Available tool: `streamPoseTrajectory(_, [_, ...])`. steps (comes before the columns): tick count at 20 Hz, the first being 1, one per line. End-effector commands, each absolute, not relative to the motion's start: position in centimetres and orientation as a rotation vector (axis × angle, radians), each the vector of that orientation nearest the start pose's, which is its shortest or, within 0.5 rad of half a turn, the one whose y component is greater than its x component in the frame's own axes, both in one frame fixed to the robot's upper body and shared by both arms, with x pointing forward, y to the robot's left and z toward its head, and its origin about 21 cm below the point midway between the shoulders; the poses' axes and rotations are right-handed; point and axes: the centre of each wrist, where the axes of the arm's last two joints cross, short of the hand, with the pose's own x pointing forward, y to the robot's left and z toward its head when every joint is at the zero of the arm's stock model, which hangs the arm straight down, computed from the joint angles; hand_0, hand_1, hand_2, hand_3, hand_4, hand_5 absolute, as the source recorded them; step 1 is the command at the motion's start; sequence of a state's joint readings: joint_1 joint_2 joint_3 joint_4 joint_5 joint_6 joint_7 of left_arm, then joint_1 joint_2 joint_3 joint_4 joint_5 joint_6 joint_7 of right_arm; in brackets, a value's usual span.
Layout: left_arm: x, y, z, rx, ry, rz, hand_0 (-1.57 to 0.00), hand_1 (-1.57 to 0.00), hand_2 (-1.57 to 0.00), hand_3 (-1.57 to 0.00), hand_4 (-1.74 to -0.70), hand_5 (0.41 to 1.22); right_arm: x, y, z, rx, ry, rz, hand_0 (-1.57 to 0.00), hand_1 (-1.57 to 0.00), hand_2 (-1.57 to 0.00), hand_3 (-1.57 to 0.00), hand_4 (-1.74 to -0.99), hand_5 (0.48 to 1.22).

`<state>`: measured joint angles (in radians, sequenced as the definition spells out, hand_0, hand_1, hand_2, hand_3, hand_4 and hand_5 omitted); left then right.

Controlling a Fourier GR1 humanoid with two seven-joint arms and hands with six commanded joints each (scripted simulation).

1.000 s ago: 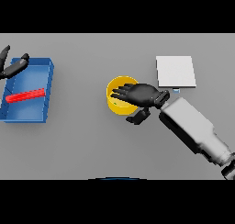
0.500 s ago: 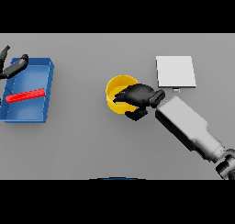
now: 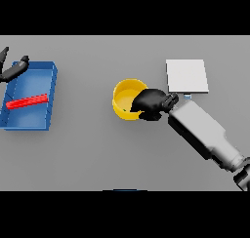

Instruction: Pick up the red beaker and tilt it to pour out 1 green nut into yellow bowl. Pick up the yellow bowl and place it on the metallic measuring scale.

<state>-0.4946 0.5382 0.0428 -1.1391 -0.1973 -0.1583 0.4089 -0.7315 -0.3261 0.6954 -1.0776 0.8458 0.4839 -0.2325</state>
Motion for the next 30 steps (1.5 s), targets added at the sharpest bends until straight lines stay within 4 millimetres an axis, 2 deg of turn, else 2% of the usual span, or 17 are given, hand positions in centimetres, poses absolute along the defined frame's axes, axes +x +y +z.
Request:
streamPoseTrajectory(1, [36.1,35.2,10.6,0.579,-1.136,-0.469,0.00,0.00,0.00,0.00,-0.78,0.712,36.0,-12.3,5.1,-0.288,-1.200,2.122,-1.45,-1.45,-1.33,-1.17,-1.698,1.193])
streamPoseTrajectory(3, [36.2,34.8,10.4,0.571,-1.137,-0.476,0.00,0.00,0.00,0.00,-0.79,0.704,36.1,-12.2,5.7,-0.281,-1.222,2.128,-1.49,-1.49,-1.36,-1.20,-1.714,1.203])
streamPoseTrajectory(7, [36.2,35.0,10.5,0.594,-1.134,-0.478,0.00,0.00,0.00,0.00,-0.77,0.706,36.4,-12.5,8.3,-0.300,-1.232,2.102,-1.54,-1.54,-1.45,-1.17,-1.730,1.214])
streamPoseTrajectory(10, [36.4,34.9,10.4,0.580,-1.146,-0.475,0.00,0.00,0.00,0.00,-0.78,0.702,36.5,-13.5,9.5,-0.345,-1.219,2.091,-1.55,-1.55,-1.49,-1.15,-1.735,1.217])
streamPoseTrajectory(12, [36.4,34.9,11.1,0.574,-1.153,-0.472,0.00,0.00,0.00,0.00,-0.78,0.702,35.9,-14.0,10.5,-0.379,-1.225,2.077,-1.56,-1.56,-1.43,-1.22,-1.737,1.219])
streamPoseTrajectory(16, [36.1,35.0,10.5,0.560,-1.156,-0.462,0.00,0.00,0.00,0.00,-0.80,0.704,34.7,-14.8,11.5,-0.413,-1.235,2.056,-1.57,-1.57,-1.51,-1.18,-1.739,1.219])
streamPoseTrajectory(17, [36.1,35.0,10.8,0.568,-1.155,-0.463,0.00,0.00,0.00,0.00,-0.80,0.704,34.8,-15.5,12.1,-0.446,-1.230,2.030,-1.52,-1.57,-1.52,-1.18,-1.740,1.219])
streamPoseTrajectory(20, [35.7,35.2,11.0,0.556,-1.151,-0.449,0.00,0.00,0.00,0.00,-0.82,0.717,35.7,-17.2,12.9,-0.536,-1.228,1.975,-1.54,-1.57,-1.49,-1.18,-1.740,1.220])
streamPoseTrajectory(24, [36.0,34.8,11.6,0.552,-1.139,-0.435,0.00,0.00,0.00,0.00,-0.84,0.737,37.4,-19.4,13.9,-0.635,-1.260,1.886,-1.56,-1.57,-1.53,-1.16,-1.741,1.221])
streamPoseTrajectory(28, [36.0,34.5,11.8,0.547,-1.127,-0.435,0.00,0.00,0.00,0.00,-0.85,0.754,39.3,-21.9,14.0,-0.727,-1.234,1.814,-1.57,-1.57,-1.55,-1.16,-1.741,1.221])
streamPoseTrajectory(30, [35.5,34.7,11.7,0.547,-1.123,-0.428,0.00,0.00,0.00,0.00,-0.85,0.760,40.3,-23.1,13.4,-0.754,-1.206,1.774,-1.57,-1.57,-1.55,-1.15,-1.741,1.221])
